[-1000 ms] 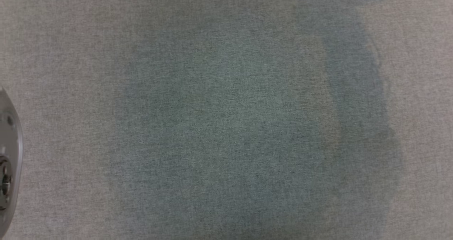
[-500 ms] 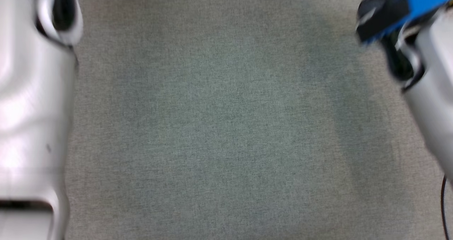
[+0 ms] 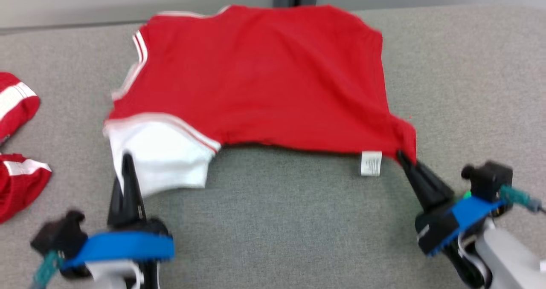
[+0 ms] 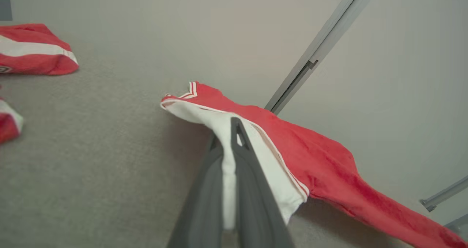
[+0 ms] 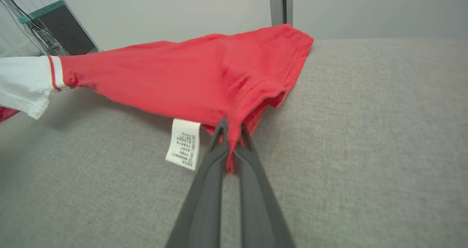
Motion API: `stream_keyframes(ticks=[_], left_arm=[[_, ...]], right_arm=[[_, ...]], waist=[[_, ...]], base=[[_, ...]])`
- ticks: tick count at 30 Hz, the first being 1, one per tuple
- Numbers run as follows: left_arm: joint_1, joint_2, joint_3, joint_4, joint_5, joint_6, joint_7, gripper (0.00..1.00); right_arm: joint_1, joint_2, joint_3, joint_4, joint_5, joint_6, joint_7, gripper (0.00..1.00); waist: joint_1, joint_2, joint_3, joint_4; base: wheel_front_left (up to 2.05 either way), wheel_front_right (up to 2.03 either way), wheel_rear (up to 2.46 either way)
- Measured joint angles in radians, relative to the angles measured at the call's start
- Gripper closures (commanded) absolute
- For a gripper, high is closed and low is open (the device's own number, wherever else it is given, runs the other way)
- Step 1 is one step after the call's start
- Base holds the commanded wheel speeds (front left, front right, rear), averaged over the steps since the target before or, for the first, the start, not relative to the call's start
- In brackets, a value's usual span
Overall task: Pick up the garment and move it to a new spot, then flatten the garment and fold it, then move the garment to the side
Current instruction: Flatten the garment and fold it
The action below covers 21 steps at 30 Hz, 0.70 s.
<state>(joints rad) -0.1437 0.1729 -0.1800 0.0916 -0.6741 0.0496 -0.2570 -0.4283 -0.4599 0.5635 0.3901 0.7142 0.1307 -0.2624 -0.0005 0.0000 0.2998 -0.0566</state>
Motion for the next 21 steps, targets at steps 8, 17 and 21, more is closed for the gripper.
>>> stream_keyframes(ticks=[8,17,21], left_arm=[[0.337,-0.013,-0.004,-0.214,-0.021,0.085,0.023,1.00],[0.484,0.007,-0.041,-0.328,-0.017,0.118,0.072,1.00],[0.464,0.020,-0.059,-0.326,-0.002,0.110,0.093,1.00]], right_arm=[[0.282,-0.029,-0.070,-0.089,-0.010,0.000,0.010,1.00],[0.526,0.003,-0.225,-0.268,-0.051,0.000,0.111,1.00],[0.540,0.040,-0.258,-0.316,-0.084,0.000,0.164,1.00]], waist=[[0.0001,0.0000,-0.109,0.007],[0.0003,0.0001,-0.167,0.009],[0.0003,0.0000,-0.167,0.005]], base=[[0.00,0.00,0.00],[0.00,0.00,0.00],[0.00,0.00,0.00]])
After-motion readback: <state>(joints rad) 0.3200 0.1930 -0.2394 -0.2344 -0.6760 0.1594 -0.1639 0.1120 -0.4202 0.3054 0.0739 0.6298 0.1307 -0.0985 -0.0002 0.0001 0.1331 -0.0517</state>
